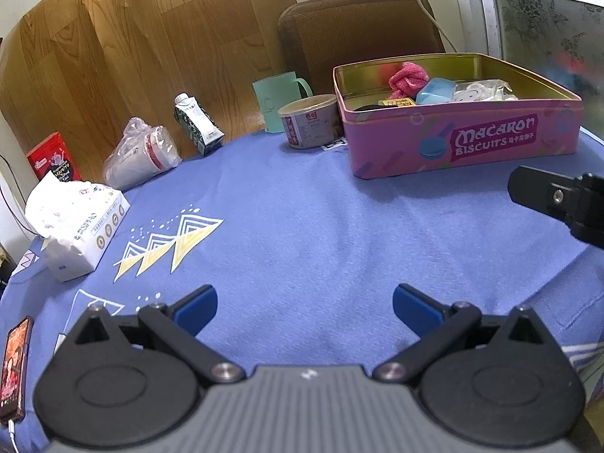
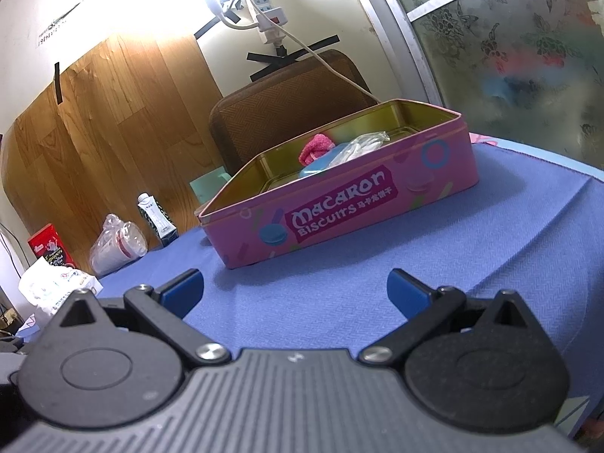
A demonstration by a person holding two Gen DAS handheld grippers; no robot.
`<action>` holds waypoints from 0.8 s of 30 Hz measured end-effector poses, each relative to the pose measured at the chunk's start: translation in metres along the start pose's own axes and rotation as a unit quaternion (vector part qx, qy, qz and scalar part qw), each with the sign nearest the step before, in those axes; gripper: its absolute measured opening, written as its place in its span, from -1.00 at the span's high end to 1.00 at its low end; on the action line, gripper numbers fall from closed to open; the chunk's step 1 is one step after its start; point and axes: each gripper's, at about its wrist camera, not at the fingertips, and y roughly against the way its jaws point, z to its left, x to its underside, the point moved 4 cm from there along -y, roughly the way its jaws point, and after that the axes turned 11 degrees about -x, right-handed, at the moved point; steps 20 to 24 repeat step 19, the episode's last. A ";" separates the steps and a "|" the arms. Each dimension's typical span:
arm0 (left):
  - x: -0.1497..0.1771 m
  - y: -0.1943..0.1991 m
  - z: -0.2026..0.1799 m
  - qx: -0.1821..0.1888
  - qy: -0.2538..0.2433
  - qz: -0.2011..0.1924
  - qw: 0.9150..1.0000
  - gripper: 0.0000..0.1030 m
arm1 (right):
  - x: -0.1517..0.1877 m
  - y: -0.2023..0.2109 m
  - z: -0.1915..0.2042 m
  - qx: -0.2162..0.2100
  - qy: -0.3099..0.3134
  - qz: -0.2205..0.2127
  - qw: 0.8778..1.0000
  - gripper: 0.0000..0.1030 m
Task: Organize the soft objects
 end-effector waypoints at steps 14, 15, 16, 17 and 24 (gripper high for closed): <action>0.001 0.005 0.000 0.013 0.004 -0.010 1.000 -1.00 | 0.000 0.000 0.001 0.000 0.001 -0.001 1.000 -1.00; 0.001 0.007 0.000 0.016 0.007 -0.016 1.000 -1.00 | 0.000 0.000 0.001 0.000 0.001 -0.001 1.000 -1.00; 0.000 0.008 0.000 0.017 0.009 -0.019 1.000 -1.00 | 0.000 0.000 0.000 0.000 0.002 -0.001 1.000 -1.00; 0.000 0.008 0.000 0.018 0.009 -0.020 1.000 -1.00 | 0.000 0.000 0.000 0.000 0.002 -0.002 1.000 -1.00; -0.001 0.009 -0.002 0.025 0.008 -0.022 0.999 -1.00 | 0.000 0.000 0.000 -0.001 0.002 -0.002 1.000 -1.00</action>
